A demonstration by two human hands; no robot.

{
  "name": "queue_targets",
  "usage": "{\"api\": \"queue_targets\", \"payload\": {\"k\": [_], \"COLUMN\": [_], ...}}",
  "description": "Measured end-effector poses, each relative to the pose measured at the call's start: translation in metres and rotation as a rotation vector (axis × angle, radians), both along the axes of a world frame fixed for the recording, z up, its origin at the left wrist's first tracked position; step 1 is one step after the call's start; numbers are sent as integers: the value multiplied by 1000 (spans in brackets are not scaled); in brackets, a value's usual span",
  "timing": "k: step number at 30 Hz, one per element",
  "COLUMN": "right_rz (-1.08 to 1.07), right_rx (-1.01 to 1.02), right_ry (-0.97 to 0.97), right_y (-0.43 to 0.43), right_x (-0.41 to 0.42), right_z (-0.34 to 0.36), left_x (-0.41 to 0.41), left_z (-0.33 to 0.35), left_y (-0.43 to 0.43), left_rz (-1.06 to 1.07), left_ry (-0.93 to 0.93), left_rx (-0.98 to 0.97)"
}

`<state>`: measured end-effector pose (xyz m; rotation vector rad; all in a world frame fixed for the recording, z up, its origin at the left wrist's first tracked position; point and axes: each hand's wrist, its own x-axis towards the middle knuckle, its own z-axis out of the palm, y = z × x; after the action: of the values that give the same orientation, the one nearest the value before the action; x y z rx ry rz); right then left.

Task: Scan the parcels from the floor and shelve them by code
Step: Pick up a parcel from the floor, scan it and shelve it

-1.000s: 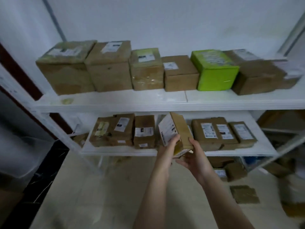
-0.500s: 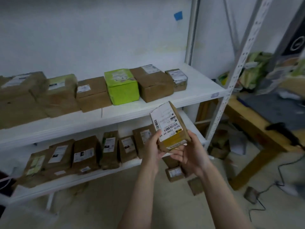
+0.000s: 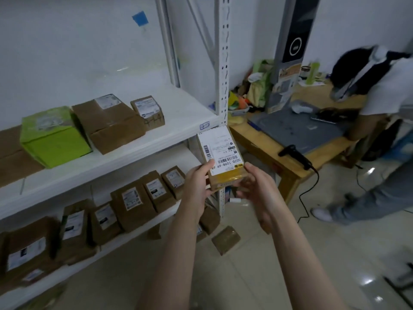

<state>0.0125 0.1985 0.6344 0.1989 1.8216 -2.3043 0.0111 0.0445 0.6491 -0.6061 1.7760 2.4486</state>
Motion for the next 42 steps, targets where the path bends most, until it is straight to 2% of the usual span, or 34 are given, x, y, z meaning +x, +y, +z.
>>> {"api": "queue_targets", "payload": {"k": [13,17,22,29,33,36,38,40,42], "right_rz": [-95,-132,-190,-43,-156,-133,-91,-90,-80], "right_rx": [50,-10,-199,-167,-222,-195,-202,-264,-300], "right_ry": [-62,-96,-127,-188,-205,-248,-288,-322,-354], "right_y": [46,51,48,57,89,117,131,142,151], "right_x": [-98,-141,-184,-213,-233,-253,-266,-279,-292], "right_z": [-19,-27,-44,-65,-72,-78,-80,-82,-86], "left_x": [-121,-164,-203,-237,-257,-272,-281,-289,-292], "left_z": [-29,-39,-49,-60,-62,-68,-72,-75,-78], "left_y": [24,22,33,43,45,56,74,98,130], "left_rz": [-224,-324,-466,-361,-326,-278,-138,26,73], "left_ry": [-3,-48,-101,-43,-58,-81,-65,-8,13], "left_rx": [-57,-67,-85,-148,-215,-229,-124,65,134]}}
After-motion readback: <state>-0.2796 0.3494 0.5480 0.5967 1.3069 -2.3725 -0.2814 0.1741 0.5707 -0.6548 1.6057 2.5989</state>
